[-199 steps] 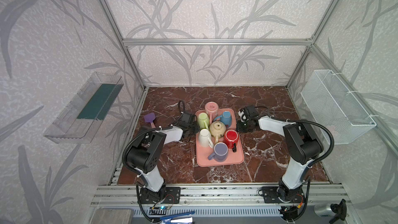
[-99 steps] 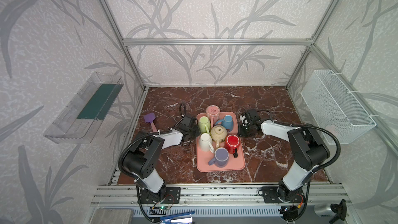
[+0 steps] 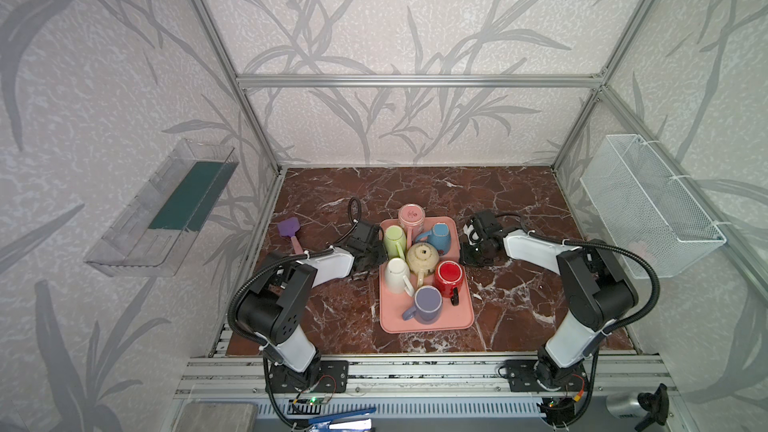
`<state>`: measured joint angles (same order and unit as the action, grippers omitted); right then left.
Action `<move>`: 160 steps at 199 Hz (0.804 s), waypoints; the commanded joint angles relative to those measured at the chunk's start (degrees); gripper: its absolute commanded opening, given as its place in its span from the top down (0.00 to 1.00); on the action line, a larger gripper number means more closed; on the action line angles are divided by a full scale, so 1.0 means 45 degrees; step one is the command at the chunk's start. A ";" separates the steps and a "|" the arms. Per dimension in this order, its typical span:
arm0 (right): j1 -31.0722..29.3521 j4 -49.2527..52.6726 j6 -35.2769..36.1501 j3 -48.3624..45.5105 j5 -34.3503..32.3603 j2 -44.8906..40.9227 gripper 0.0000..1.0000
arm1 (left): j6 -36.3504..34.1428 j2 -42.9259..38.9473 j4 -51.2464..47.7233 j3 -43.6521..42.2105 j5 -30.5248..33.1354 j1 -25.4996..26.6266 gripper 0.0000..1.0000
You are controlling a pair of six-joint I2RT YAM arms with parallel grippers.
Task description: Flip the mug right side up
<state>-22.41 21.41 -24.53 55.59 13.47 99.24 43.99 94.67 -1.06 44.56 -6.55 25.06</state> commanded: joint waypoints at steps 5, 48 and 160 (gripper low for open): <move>0.0290 0.1407 0.0332 0.0855 -0.0221 0.0004 0.78 | 0.0235 0.0133 -0.1551 0.0846 0.0169 -0.0095 0.91; 0.0571 0.2392 0.0905 0.1757 -0.0679 -0.0534 0.72 | 0.0007 -0.0586 -0.2043 0.1005 0.0663 -0.0482 0.67; -0.2356 0.5072 0.3253 0.2751 -0.2664 -0.4078 0.46 | -0.1022 -0.6740 -0.3726 -0.0344 0.1131 -0.0802 0.09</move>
<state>-28.23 37.34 -13.32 64.58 6.83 82.76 40.62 71.20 -13.56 45.67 -2.39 21.54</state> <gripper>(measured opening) 0.528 0.875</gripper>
